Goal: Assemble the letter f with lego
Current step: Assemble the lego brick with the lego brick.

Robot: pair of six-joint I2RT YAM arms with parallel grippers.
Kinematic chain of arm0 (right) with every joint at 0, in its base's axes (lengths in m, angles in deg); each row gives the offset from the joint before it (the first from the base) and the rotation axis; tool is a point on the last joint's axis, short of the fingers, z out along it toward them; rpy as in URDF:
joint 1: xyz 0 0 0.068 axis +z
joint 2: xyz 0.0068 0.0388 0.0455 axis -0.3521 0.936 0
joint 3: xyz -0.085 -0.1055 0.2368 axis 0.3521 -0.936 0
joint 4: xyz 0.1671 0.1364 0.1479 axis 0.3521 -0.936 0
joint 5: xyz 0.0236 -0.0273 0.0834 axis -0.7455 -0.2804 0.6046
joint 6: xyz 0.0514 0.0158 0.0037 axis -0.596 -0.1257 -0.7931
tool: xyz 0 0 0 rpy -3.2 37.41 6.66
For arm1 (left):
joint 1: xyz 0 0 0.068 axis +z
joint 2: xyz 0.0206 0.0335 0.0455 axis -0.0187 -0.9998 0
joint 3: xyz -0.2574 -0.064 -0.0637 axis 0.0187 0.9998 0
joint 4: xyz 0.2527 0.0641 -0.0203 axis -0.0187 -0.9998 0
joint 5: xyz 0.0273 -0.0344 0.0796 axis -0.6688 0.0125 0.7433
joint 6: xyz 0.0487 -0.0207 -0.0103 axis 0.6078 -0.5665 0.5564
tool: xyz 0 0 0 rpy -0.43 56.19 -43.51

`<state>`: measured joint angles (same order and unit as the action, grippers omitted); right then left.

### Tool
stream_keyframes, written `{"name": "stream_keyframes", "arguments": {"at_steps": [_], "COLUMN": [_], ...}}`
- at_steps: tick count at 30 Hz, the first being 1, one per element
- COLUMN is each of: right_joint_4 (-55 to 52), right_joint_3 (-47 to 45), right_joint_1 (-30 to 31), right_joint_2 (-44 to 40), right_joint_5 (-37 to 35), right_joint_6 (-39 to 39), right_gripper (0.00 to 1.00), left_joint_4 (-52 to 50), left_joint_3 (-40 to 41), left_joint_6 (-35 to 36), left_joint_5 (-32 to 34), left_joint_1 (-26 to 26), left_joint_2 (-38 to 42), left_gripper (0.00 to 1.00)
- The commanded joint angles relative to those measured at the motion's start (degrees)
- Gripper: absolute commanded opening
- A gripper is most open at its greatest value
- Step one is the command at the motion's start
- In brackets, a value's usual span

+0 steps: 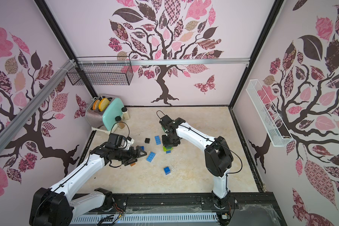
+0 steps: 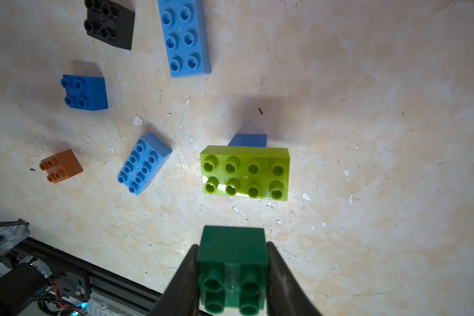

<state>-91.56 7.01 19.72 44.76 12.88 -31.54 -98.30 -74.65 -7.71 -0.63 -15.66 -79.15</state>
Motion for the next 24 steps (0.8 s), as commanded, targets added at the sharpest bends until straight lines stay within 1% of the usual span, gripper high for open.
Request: {"name": "stream_keyframes", "arguments": {"at_steps": [1, 9, 24], "right_joint_4": [-0.2, -0.4, -0.6], "right_joint_3": [2.7, 4.6, 6.8], "right_joint_1": [0.3, 0.3, 0.3], "right_joint_2": [1.6, 3.9, 6.8], "right_joint_5": [-0.3, -1.2, -2.2], "right_joint_6": [2.5, 4.4, 4.6], "right_gripper": [0.38, 0.38, 0.39], "left_joint_4": [1.5, 2.2, 2.2], "left_joint_3": [0.5, 0.8, 0.8], "left_joint_6": [0.3, 0.2, 0.3], "left_joint_5": [-1.0, -1.4, -1.5], "left_joint_1": [0.3, 0.5, 0.6], "left_joint_2": [-0.5, -1.3, -1.9], "left_gripper": [0.96, 0.96, 0.96]}}
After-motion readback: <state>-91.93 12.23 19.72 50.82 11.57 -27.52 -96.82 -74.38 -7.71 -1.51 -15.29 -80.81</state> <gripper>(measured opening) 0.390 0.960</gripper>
